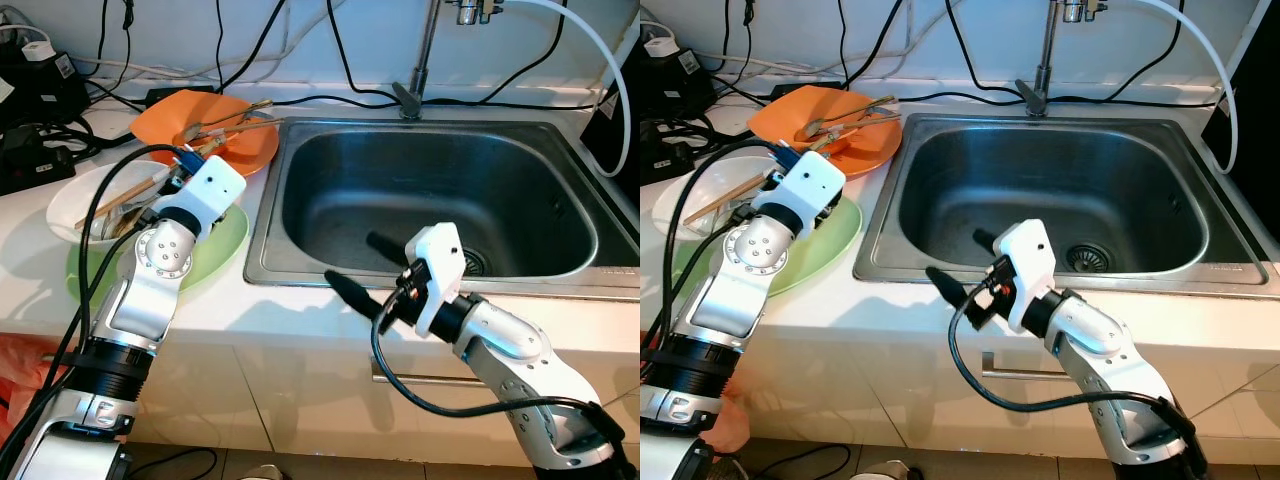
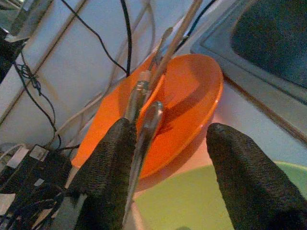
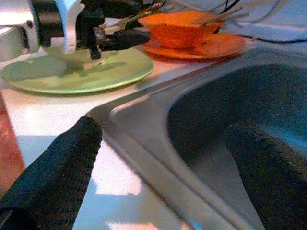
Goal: Kitchen organization
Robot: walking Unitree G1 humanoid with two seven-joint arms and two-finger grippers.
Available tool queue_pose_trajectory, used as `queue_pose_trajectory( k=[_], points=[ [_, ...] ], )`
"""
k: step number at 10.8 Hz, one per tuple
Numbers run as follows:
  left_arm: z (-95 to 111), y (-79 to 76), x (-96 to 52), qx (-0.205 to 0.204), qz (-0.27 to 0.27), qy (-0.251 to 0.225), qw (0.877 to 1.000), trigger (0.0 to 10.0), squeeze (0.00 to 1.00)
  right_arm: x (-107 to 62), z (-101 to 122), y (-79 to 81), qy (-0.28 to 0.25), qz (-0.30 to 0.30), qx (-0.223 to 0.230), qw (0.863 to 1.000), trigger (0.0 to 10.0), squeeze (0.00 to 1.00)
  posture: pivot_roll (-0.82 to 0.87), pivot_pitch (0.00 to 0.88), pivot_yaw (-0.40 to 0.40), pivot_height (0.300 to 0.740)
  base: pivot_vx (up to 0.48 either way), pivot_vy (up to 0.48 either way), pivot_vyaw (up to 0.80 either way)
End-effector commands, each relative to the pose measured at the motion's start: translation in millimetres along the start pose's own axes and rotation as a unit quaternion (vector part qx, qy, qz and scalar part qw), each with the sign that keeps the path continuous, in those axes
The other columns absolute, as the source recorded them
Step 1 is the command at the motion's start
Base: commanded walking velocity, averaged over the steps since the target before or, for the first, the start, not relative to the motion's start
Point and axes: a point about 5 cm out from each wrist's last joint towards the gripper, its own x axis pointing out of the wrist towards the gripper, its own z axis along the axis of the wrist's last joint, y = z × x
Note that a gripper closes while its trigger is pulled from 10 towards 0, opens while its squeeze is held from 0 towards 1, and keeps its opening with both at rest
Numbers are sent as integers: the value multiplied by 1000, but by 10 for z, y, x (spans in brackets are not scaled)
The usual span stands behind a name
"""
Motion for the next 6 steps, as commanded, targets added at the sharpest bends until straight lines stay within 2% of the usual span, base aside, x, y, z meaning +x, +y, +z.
queue_pose_trajectory(
  k=[1, 2, 3, 4, 5, 6],
  points=[
    [-25, -3, 10, 3, -9, 8, 1000, 2353, 0, -18, 15, 45, -1, 19, 4, 1000, 10000, 0, 115, 26, 44, 740, 0, 0, 0],
    [-30, 2, 10, 2, -10, 9, 1000, 510, 0, -23, 11, 58, 1, 26, 5, 1000, 10000, 0, 115, 27, 42, 740, 0, 0, 0],
    [-50, 5, 10, 2, -10, 11, 1000, 39, 0, -25, 5, 69, 2, 29, 5, 1000, 10000, 0, 114, 28, 40, 740, 0, 0, 0],
    [-52, 16, 9, 10, -6, 13, 1000, 4353, 0, -26, -3, 81, 3, 32, 6, 999, 10000, 0, 115, 28, 39, 740, 0, 0, 0],
    [-44, 40, 13, 24, 1, 13, 1000, 10000, 0, -30, -14, 93, 5, 35, 7, 999, 10000, 0, 115, 29, 39, 740, 0, 0, 0],
    [-39, 71, 25, 28, 6, 15, 999, 10000, 0, -34, -21, 100, 6, 38, 8, 999, 10000, 0, 114, 29, 38, 740, 0, 0, 0]
  ],
)
